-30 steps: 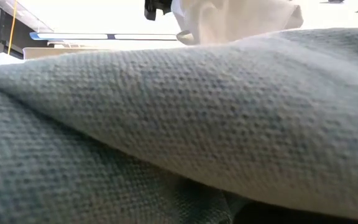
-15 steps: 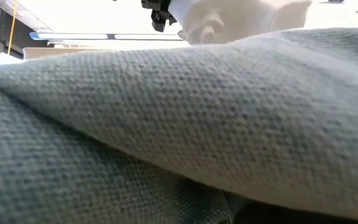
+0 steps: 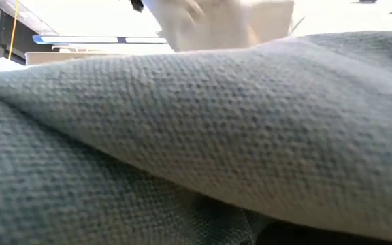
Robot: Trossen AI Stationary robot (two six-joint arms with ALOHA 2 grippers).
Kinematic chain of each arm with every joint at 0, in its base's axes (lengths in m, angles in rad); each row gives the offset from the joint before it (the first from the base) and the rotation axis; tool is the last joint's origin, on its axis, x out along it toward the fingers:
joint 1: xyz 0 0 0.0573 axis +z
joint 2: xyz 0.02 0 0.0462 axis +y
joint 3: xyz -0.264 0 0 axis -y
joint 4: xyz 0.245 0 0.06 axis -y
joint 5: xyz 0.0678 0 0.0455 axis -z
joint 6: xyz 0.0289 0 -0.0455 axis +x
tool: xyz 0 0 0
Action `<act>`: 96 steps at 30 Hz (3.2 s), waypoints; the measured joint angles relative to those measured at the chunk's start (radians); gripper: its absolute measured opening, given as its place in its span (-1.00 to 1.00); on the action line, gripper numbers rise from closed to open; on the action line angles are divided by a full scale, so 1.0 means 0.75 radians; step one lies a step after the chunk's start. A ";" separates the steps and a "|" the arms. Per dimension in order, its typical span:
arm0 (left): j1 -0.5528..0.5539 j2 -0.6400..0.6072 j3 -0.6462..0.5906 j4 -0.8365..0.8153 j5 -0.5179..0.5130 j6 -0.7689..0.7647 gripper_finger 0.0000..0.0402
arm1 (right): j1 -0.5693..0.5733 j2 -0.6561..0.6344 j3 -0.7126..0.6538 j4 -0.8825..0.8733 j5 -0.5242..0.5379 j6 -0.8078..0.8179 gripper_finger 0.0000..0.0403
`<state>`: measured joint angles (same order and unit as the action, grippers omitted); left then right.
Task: Sort clothes
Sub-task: Put the white beanie into the left white laundry bin, then put the white dress into the left white laundry bin
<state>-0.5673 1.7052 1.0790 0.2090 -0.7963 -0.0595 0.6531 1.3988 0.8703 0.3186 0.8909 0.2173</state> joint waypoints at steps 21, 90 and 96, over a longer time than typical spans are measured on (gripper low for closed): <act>0.657 -0.774 0.236 -0.998 -0.397 0.154 -0.97 | 0.141 0.205 -0.001 -0.060 0.238 0.189 -0.16; 0.015 -0.402 0.213 -1.845 0.534 -0.556 -0.50 | 0.097 0.205 -0.002 -0.089 0.197 0.227 -0.16; 0.042 -0.142 0.209 -1.986 0.370 -0.854 -0.50 | 0.097 0.205 -0.002 -0.089 0.196 0.222 -0.16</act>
<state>-0.5358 1.5984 1.2355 -1.2808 -0.5188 -0.7003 0.7261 1.5524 0.8688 0.2516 1.0382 0.3835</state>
